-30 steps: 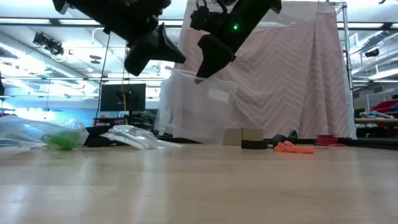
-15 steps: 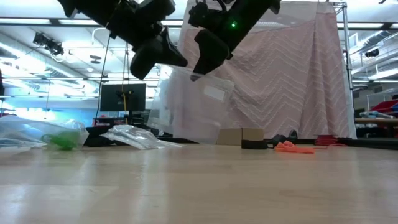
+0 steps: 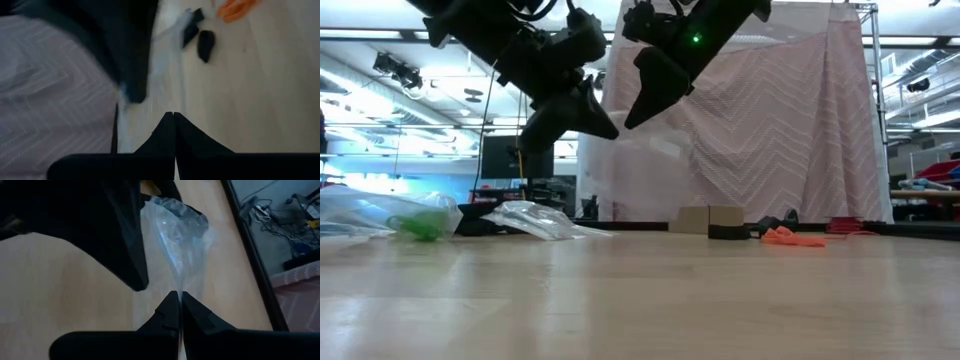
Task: Sort rubber bands
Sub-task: Open the transparent zip bag
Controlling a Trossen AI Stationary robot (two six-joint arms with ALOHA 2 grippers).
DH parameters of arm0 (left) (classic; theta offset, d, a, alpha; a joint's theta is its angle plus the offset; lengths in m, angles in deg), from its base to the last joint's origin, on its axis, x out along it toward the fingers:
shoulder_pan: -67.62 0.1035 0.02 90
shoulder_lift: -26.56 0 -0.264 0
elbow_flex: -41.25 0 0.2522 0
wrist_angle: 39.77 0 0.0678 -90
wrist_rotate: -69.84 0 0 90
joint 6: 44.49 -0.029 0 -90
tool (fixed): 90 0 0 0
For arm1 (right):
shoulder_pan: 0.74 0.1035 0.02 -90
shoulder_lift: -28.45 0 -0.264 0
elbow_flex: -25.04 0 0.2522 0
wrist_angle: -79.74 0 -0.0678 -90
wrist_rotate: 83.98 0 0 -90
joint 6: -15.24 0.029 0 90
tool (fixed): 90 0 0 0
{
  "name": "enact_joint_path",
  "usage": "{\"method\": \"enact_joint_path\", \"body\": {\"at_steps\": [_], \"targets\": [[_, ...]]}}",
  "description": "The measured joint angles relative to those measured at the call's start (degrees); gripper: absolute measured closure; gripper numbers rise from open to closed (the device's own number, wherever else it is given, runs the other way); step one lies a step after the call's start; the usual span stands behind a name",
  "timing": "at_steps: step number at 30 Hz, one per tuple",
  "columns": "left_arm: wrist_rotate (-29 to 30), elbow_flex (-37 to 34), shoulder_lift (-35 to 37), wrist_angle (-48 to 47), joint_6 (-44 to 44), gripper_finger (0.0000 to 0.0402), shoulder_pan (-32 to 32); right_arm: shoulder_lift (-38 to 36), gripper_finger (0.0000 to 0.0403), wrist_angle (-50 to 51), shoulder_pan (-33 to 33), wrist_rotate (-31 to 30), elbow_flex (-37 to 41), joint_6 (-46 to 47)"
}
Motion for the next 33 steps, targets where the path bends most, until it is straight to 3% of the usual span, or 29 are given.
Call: {"method": "enact_joint_path", "body": {"at_steps": [3, 21, 26, 33], "targets": [[4.4, 0.0, 0.0, 0.4, 1.7, 0.0402, 0.1, 0.0, 0.0403, -0.1, 0.0, 2.7, 0.0, 0.0], [7.2, 0.1, -2.8, 6.0, 4.5, 0.0401, 0.5, 0.0, 0.0403, -0.4, 1.4, 4.4, 0.0, -0.6], [7.2, 0.1, -5.0, 6.0, 5.5, 0.0401, 0.5, 0.0, 0.0403, -0.6, 2.4, 5.5, 0.0, -1.3], [2.8, 0.1, -5.4, 2.8, 11.7, 0.0401, -0.8, 0.0, 0.0403, -0.4, 2.6, 2.2, 0.0, -0.5]]}}
